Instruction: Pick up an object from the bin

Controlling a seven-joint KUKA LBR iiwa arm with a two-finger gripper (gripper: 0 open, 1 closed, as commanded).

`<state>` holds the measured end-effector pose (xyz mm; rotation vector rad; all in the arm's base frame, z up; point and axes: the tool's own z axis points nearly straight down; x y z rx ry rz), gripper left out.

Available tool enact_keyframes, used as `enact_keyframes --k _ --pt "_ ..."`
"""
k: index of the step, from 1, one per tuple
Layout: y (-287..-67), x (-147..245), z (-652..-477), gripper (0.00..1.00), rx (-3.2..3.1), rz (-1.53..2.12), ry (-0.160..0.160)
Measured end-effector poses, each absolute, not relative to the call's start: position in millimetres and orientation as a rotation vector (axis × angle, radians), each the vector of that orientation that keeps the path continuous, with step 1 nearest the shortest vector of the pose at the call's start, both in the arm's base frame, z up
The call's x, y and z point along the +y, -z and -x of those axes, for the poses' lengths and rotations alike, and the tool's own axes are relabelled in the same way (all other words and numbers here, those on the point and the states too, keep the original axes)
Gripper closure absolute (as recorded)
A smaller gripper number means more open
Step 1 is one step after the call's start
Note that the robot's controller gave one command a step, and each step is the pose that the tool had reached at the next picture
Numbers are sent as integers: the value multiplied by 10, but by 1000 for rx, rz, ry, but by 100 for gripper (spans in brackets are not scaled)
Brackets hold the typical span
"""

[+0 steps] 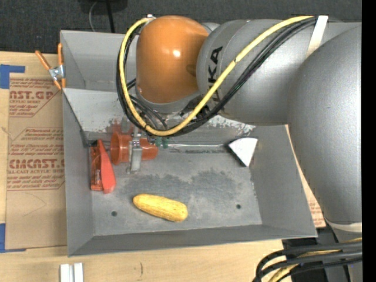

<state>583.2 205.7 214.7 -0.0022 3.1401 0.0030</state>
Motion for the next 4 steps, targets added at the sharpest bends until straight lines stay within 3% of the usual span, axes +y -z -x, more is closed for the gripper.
enact_keyframes --k 1,2,3,4 --pt "-1900 1670 -5811 0 3138 112 -5" --pt "-1239 1597 -5350 0 3134 139 -4" --pt "-867 1420 -5264 0 3123 347 -5" --pt "-699 1088 -5409 100 3130 180 -7"
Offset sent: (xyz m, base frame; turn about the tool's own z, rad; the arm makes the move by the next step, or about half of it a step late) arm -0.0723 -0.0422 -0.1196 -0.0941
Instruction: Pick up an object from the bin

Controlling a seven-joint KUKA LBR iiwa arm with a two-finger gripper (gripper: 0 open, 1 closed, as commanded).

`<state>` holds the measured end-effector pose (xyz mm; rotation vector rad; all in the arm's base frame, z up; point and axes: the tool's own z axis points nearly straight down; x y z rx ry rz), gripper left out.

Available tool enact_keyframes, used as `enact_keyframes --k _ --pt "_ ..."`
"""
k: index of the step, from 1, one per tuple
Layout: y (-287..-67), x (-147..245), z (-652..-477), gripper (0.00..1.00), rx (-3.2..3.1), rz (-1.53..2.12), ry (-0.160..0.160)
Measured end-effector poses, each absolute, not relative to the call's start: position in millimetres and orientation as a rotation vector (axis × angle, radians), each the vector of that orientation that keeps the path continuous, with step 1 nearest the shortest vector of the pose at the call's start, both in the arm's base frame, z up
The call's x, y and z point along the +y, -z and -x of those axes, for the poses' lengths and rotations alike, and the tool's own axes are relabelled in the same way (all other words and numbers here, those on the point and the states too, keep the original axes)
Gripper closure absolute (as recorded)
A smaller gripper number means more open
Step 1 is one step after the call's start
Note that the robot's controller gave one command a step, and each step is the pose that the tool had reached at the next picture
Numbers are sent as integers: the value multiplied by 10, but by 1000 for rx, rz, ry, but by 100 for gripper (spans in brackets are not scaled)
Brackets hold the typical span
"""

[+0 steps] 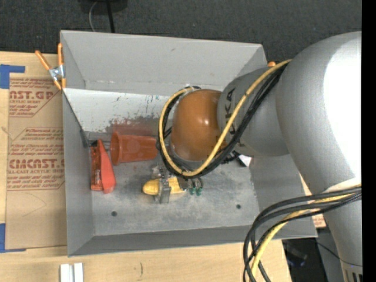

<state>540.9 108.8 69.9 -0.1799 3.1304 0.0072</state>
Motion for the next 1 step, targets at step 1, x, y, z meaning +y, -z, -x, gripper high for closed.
enact_keyframes --k 1 --pt "-699 1088 -5409 100 3131 179 -8"
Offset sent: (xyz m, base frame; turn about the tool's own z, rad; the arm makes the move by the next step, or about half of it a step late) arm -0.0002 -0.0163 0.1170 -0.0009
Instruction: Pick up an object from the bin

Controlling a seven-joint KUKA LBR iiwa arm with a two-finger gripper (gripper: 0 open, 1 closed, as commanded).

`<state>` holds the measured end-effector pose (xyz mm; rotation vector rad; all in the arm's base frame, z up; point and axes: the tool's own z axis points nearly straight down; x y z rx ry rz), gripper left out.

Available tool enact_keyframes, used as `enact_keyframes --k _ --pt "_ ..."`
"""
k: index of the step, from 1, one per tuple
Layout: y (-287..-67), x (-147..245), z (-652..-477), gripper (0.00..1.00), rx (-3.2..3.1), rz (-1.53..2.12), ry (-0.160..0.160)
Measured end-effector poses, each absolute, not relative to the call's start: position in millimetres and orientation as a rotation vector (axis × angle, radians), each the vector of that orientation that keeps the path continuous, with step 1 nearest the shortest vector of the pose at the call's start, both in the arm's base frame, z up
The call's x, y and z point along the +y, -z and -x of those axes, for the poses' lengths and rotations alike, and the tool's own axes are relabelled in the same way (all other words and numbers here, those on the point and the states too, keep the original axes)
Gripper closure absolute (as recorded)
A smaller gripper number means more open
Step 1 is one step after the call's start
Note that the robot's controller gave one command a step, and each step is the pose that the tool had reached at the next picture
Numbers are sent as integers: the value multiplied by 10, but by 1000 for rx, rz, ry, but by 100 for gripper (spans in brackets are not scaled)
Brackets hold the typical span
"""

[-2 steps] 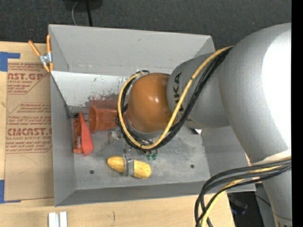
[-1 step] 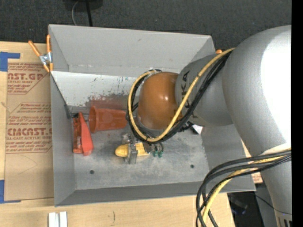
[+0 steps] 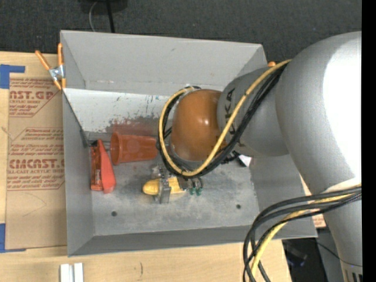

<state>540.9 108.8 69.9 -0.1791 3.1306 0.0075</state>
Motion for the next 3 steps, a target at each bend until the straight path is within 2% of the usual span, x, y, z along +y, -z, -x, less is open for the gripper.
enact_keyframes --k 1,2,3 --pt "-1867 930 -5412 100 3128 181 -8" --pt "-1866 931 -5411 100 3128 181 -9" --pt "-3080 966 -5311 100 3121 229 -9"
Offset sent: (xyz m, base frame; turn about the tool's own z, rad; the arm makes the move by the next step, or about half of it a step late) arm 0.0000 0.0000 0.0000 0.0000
